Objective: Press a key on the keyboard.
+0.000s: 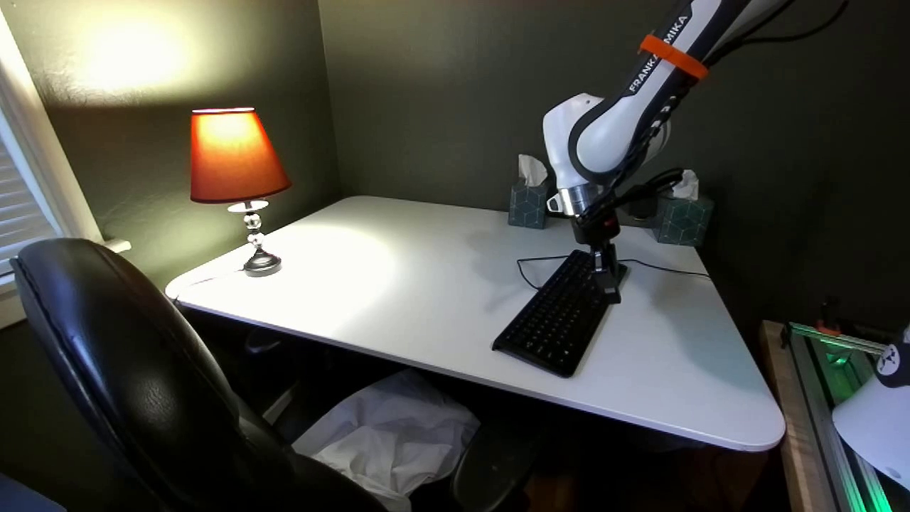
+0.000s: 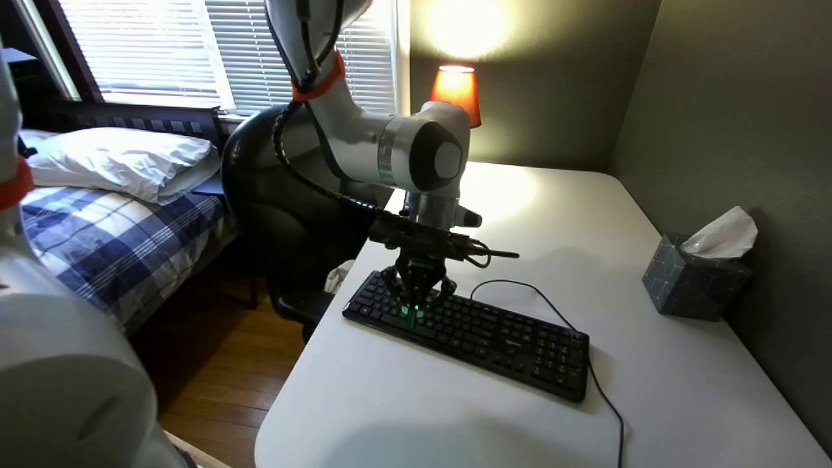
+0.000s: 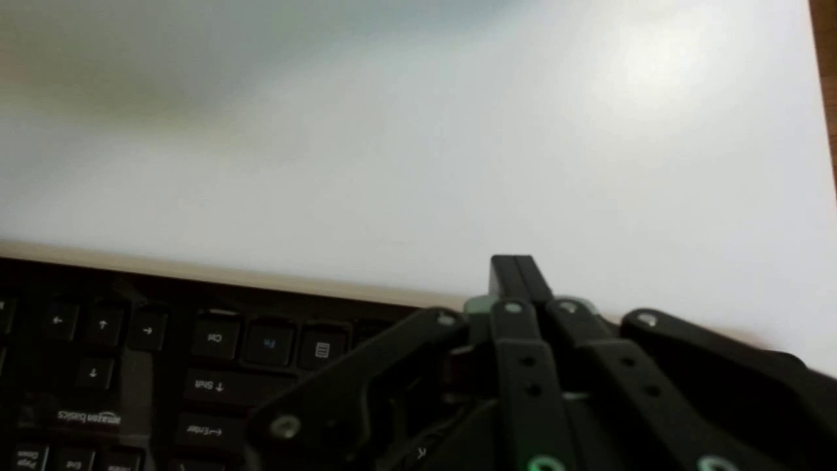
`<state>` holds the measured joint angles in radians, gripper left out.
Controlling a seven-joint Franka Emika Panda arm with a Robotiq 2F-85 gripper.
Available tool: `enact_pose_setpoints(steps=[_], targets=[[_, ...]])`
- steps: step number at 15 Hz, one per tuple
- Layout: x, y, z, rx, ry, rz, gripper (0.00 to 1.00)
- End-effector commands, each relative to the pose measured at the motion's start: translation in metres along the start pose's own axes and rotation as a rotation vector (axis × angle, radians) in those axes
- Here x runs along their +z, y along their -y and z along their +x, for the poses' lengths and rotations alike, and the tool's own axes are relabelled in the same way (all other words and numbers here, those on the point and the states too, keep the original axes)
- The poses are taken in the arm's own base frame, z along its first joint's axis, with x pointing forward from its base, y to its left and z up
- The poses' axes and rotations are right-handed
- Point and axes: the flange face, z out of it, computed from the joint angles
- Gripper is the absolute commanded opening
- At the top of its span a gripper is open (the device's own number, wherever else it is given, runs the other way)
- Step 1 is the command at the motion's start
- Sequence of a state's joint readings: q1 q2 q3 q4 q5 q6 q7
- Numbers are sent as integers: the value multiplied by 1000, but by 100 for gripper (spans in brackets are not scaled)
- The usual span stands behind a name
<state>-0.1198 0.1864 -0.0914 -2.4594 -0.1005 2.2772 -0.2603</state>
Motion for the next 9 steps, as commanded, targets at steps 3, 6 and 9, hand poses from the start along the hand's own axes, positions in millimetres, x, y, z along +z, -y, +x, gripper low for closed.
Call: enact_pose_setpoints(steps=[3, 6, 9], targets=[[3, 7, 16, -38, 5, 17, 0], [2, 9, 23, -62, -6, 17, 0], [2, 10, 29, -73, -2, 14, 0]])
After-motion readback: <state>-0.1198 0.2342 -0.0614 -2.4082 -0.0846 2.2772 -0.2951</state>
